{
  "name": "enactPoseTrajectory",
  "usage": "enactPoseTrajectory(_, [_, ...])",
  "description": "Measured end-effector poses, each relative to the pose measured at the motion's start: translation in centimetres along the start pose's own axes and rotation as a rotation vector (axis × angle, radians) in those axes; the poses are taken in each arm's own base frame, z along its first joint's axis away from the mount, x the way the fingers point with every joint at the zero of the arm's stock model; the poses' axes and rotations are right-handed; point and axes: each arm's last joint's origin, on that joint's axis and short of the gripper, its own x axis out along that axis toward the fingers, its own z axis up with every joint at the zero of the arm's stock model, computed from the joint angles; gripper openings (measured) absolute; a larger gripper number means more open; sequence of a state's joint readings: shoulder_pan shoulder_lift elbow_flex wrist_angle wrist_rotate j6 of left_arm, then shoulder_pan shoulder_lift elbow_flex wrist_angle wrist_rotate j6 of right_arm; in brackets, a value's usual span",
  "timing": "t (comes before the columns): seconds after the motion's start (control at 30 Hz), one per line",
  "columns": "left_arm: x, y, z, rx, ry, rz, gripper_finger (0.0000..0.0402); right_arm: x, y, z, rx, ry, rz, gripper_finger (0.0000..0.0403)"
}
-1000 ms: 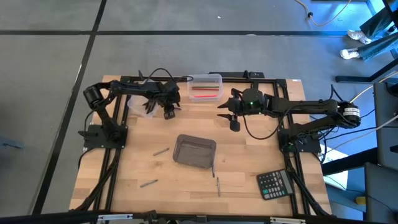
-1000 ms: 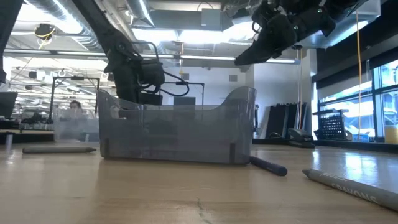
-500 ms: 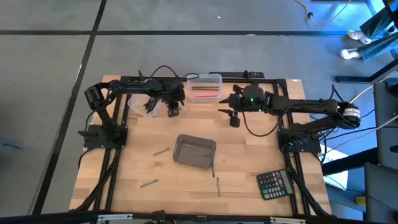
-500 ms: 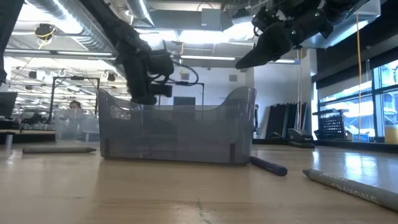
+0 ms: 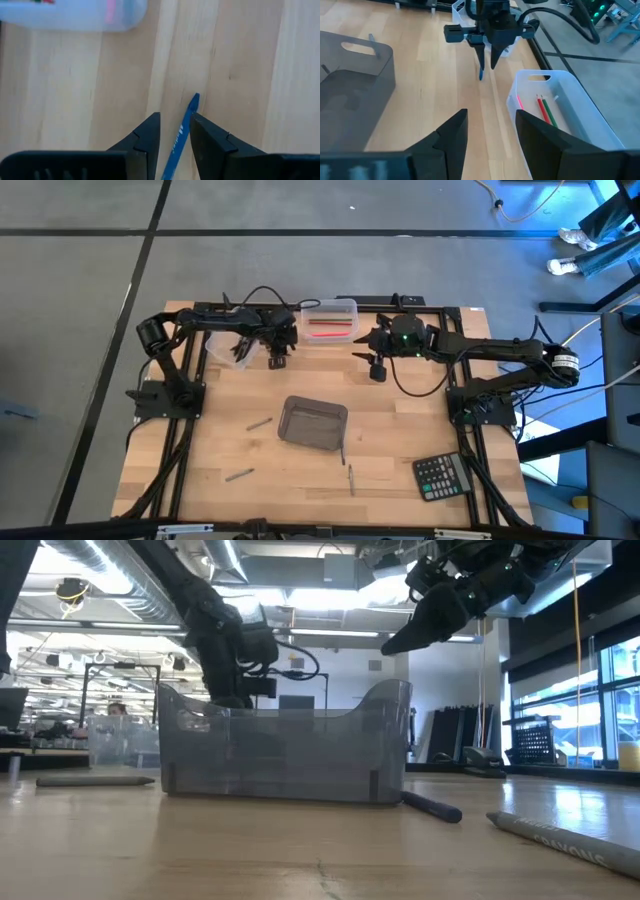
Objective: Sort crayons/erasers/pens/pencils in bins
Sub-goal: Put the blue crayon into the black bin
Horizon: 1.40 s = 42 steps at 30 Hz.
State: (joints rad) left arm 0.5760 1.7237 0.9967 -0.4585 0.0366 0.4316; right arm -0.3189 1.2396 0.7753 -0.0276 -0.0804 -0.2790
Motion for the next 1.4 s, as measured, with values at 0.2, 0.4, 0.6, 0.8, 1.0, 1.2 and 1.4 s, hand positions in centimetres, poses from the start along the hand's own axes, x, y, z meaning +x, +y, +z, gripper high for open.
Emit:
enactPoseTrajectory(0.2, [0.4,-0.2,-0.8,-0.012,0.012,-0.041,0.0096,0.0,0.0,0.0,0.001,0.003,0.001,0.0171])
enactPoseTrajectory(0.4, [0.9,-0.5,-1.6,-0.013,0.037,-0.045,0.0096,0.0,0.0,0.0,0.001,0.002,0.002,0.0171])
enactPoseTrajectory(0.6, [1.4,-0.6,-2.3,-0.012,0.052,0.013,0.0096,0.0,0.0,0.0,0.001,0.001,0.002,0.0171])
enactPoseTrajectory(0.8, [1.4,-0.9,-2.4,-0.007,0.06,0.013,0.0085,0.0,0.0,0.0,0.008,0.001,0.003,0.0171])
enactPoseTrajectory(1.0, [1.4,-1.1,-2.6,-0.005,0.094,0.005,0.0062,0.0,0.0,0.0,0.008,0.001,0.003,0.0171])
enactPoseTrajectory(1.2, [1.4,-1.4,-2.5,0.007,0.094,0.004,0.0033,0.0,0.0,0.0,0.008,0.001,0.003,0.0171])
enactPoseTrajectory(1.4, [1.4,-2.3,-1.8,0.041,0.085,0.04,0.001,0.0,0.0,0.0,0.009,0.002,0.003,0.0171])
